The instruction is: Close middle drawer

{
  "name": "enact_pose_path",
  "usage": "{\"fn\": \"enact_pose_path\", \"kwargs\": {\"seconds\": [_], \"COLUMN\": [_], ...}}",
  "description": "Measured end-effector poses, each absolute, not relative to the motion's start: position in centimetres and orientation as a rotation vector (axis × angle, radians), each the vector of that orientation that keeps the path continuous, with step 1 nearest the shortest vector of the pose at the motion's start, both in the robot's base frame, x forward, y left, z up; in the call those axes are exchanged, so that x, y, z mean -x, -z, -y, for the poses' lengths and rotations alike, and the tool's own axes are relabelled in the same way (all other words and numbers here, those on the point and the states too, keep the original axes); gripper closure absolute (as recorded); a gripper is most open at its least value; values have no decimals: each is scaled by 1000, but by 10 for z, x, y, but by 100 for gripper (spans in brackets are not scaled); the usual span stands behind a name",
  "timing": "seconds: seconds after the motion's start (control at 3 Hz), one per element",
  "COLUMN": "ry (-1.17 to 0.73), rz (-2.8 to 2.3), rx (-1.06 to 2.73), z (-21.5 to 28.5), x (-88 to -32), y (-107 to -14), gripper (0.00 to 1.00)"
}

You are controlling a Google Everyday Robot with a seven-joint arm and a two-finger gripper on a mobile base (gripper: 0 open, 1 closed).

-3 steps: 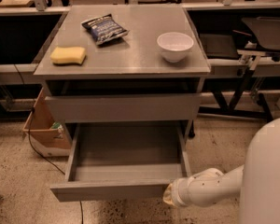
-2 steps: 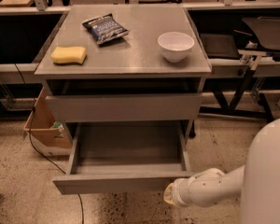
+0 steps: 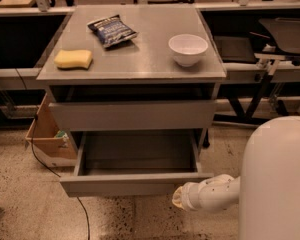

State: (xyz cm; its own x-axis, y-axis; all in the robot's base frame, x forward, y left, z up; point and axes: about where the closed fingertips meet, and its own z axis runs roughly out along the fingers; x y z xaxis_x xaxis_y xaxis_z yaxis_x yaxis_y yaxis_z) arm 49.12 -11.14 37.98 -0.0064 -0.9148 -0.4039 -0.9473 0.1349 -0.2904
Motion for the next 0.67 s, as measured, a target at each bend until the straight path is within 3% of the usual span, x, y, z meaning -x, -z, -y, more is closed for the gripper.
{"fn": "enact_pose_path", "kwargs": {"seconds": [0.33, 0.67], "ry": [-51, -45], "rz": [-1853, -1839], "rx": [1763, 1760], "z": [89, 84], "x": [-539, -545], "y": [-375, -374], "gripper": [100, 100]}}
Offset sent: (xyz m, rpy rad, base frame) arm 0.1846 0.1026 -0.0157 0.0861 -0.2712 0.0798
